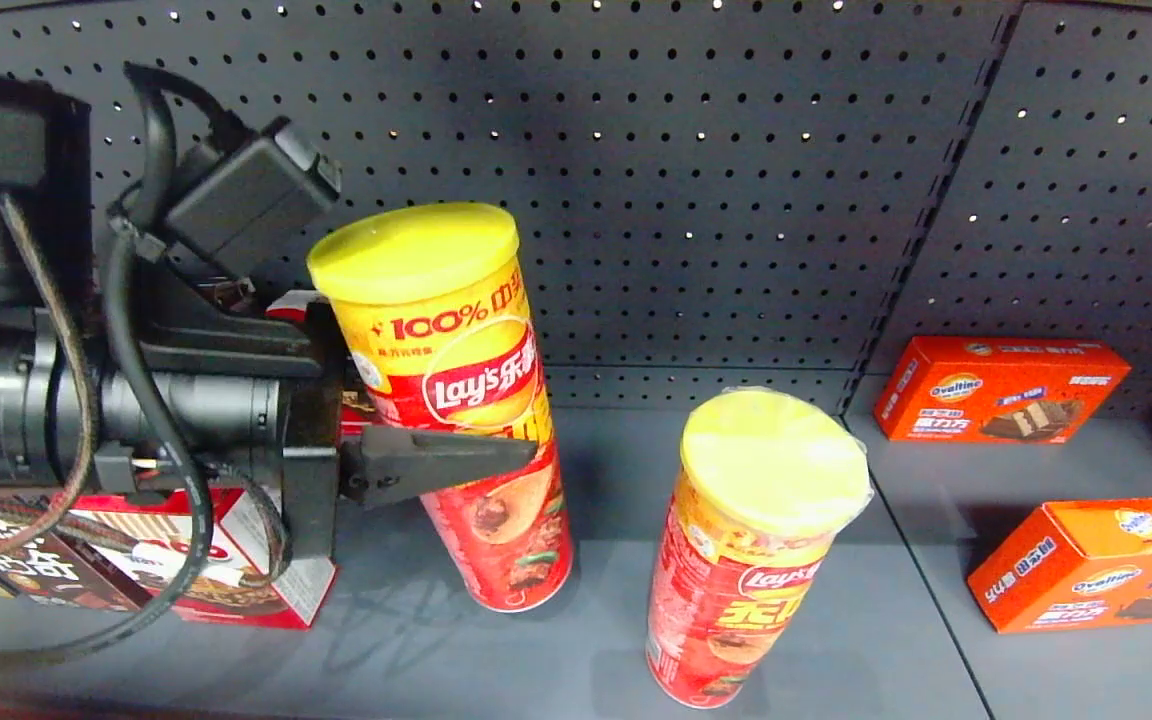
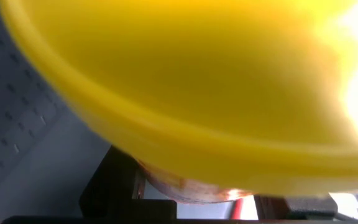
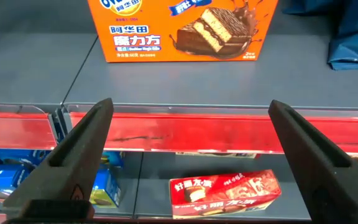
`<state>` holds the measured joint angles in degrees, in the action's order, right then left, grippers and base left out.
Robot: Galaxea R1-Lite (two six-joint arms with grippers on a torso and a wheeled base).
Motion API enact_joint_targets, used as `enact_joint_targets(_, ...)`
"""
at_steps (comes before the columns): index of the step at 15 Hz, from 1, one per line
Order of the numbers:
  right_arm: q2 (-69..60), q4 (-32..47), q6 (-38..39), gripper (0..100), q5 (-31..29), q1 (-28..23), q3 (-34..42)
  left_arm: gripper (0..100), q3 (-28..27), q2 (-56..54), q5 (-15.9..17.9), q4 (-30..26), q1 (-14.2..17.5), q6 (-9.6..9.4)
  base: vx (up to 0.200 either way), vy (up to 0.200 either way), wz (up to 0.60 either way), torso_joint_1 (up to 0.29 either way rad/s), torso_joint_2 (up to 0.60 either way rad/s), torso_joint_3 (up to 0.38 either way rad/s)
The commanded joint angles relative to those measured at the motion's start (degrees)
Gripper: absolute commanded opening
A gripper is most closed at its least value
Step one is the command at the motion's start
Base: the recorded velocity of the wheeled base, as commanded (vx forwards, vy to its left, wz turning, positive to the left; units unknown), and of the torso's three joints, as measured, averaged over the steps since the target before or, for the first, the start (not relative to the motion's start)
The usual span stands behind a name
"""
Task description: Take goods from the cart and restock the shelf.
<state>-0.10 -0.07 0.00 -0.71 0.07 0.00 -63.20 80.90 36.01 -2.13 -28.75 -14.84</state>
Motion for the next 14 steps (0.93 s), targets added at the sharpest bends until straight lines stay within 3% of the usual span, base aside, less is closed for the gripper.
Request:
enact_joint_targets(1, 0.1, -0.01, 0.0, 100, 0.0, 0.01, 0.0, 0, -10.63, 6.47, -0.24, -5.6, -0.61, -1.42, 0.0, 0.0, 0.0, 0.0, 0.0, 0.0)
enact_joint_targets(4, 0.1, -0.01, 0.0, 100, 0.0, 0.01, 0.0, 0, -14.32, 13.76, 0.46, -2.79, 0.27, -2.65, 0.0, 0.0, 0.0, 0.0, 0.0, 0.0)
enact_joint_targets(6, 0.1, -0.01, 0.0, 100, 0.0, 0.01, 0.0, 0, -14.06, 18.07, 0.82, 1.25, 0.44, -6.35, 0.0, 0.0, 0.0, 0.0, 0.0, 0.0)
enact_joint_targets(7, 0.1, -0.01, 0.0, 100, 0.0, 0.01, 0.0, 0, -14.15, 19.39, 0.9, 2.05, 0.44, -6.87, 0.0, 0.0, 0.0, 0.0, 0.0, 0.0)
enact_joint_targets(9, 0.1, -0.01, 0.0, 100, 0.0, 0.01, 0.0, 0, -15.03, 22.2, 1.25, 2.05, 0.53, -7.05, 0.0, 0.0, 0.0, 0.0, 0.0, 0.0)
enact_joint_targets(11, 0.1, -0.01, 0.0, 100, 0.0, 0.01, 0.0, 0, -17.22, 24.75, 5.74, 2.05, 1.76, -7.05, 0.0, 0.0, 0.0, 0.0, 0.0, 0.0)
enact_joint_targets(14, 0.1, -0.01, 0.0, 100, 0.0, 0.01, 0.0, 0, -21.44, 27.65, 6.18, 2.05, 2.38, -7.22, 0.0, 0.0, 0.0, 0.0, 0.0, 0.0)
